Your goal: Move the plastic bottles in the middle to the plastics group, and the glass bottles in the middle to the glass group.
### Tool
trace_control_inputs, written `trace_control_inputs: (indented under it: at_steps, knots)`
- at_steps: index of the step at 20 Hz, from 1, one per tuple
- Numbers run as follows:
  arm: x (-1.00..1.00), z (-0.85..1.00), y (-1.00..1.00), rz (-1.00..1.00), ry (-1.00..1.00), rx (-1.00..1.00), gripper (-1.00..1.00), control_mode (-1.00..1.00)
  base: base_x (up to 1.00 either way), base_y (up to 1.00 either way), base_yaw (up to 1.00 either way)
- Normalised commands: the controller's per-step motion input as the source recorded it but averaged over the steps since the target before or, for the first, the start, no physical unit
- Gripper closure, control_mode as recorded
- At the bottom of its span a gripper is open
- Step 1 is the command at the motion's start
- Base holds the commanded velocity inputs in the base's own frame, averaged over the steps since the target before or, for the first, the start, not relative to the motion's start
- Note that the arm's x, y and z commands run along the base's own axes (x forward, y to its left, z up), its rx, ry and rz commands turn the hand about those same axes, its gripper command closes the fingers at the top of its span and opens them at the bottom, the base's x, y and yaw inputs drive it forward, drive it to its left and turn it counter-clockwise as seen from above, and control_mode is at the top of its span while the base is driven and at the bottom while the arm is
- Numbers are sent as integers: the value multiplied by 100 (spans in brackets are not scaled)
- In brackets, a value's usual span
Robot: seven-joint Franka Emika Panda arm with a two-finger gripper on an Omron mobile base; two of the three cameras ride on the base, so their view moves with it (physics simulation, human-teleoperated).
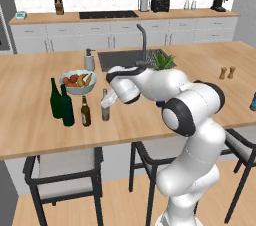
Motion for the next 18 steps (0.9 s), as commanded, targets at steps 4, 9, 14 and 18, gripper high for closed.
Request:
trace_control_inputs:
  at_steps: [4, 9, 14, 18]
  knots:
    - [0, -21, 5, 4, -2, 0, 100, -100, 0, 0, 0]
    - [0, -26, 2, 5, -3, 0, 100, -100, 0, 0, 0]
    - [0, -26, 0, 5, -3, 0, 100, -100, 0, 0, 0]
    - [0, -24, 0, 5, -2, 0, 100, -100, 0, 0, 0]
